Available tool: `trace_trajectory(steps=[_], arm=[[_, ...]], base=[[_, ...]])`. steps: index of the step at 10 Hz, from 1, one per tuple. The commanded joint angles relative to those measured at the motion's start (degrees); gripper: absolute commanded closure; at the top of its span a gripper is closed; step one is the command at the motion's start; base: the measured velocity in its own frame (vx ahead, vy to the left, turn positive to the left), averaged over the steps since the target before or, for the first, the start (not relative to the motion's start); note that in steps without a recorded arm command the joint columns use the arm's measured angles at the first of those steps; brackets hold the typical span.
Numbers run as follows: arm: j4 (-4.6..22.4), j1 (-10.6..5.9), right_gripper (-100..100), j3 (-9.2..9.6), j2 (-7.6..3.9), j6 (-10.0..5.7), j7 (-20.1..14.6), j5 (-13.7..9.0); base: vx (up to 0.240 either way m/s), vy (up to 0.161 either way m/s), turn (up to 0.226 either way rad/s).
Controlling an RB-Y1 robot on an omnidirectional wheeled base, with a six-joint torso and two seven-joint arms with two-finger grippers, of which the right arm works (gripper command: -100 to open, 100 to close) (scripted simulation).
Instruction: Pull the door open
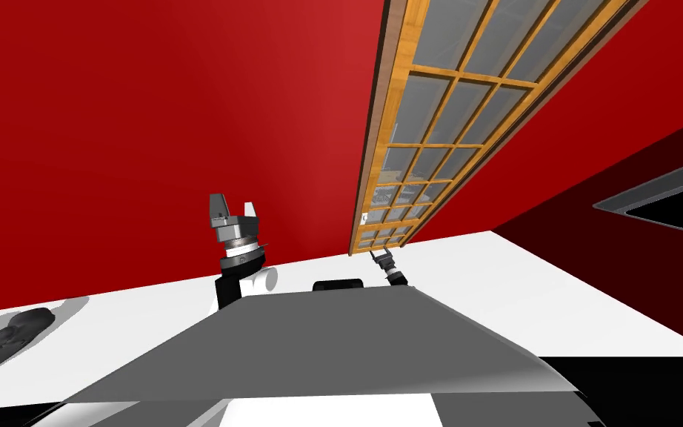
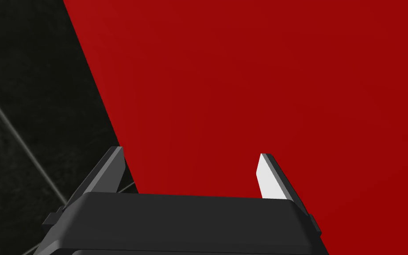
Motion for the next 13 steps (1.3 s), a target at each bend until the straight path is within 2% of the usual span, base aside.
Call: trace_trajectory(steps=[1, 6, 10, 13], arm=[[1.35, -0.91, -100, -1.61, -0.57, -0.15, 0.29, -0.37], [2.55, -1.99, -100, -7.30, -1.44, 0.12, 0.11, -1.21], [3.21, -2.69, -100, -11.15, -1.03, 0.18, 0.13, -1.68], [3.70, -3.29, -100, -14.53, -0.07, 0.17, 0.20, -2.05]], base=[[0.007, -0.009, 0.133], [0.028, -0.010, 0.186], [0.056, -0.029, 0.156], [0.091, -0.036, 0.156]])
